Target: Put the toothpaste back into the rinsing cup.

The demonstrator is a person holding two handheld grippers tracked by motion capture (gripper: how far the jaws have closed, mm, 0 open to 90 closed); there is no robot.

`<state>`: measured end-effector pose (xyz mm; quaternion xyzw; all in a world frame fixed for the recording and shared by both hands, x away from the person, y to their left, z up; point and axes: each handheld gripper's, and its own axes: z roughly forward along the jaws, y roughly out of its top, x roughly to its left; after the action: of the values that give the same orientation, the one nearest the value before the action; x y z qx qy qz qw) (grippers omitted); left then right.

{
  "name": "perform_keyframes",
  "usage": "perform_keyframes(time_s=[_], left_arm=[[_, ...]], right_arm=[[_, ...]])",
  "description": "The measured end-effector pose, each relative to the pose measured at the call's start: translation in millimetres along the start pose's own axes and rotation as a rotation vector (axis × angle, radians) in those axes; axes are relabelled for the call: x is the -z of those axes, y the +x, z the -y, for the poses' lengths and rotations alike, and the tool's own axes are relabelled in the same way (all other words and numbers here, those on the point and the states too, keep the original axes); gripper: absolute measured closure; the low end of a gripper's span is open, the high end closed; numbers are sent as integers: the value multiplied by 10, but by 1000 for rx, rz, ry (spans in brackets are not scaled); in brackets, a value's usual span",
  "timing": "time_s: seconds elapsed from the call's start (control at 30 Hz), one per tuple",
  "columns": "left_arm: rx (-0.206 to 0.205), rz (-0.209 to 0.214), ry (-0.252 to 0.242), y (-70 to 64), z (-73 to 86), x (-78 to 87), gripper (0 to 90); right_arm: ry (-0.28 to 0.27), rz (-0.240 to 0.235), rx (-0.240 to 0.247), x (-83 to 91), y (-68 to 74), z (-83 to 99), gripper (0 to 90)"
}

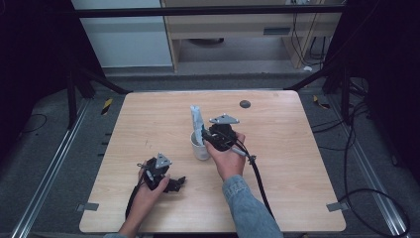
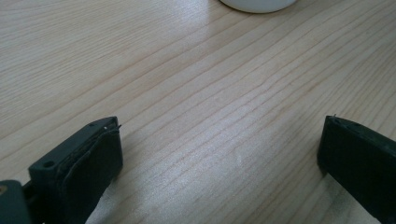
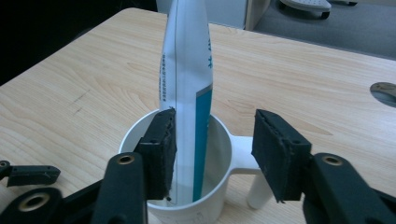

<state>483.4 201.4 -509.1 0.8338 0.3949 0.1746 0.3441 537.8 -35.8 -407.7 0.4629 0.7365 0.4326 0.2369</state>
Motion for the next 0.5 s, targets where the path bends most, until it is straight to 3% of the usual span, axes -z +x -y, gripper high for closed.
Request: perform_keyframes(time_s=[0.07, 0.5], left_arm=[[1, 0, 0, 0, 0, 0, 0], [0, -1, 0, 0, -3, -3, 0]], right_arm=[[3, 4, 6, 15, -4, -4, 471], [66, 70, 59, 169, -166, -18, 152]])
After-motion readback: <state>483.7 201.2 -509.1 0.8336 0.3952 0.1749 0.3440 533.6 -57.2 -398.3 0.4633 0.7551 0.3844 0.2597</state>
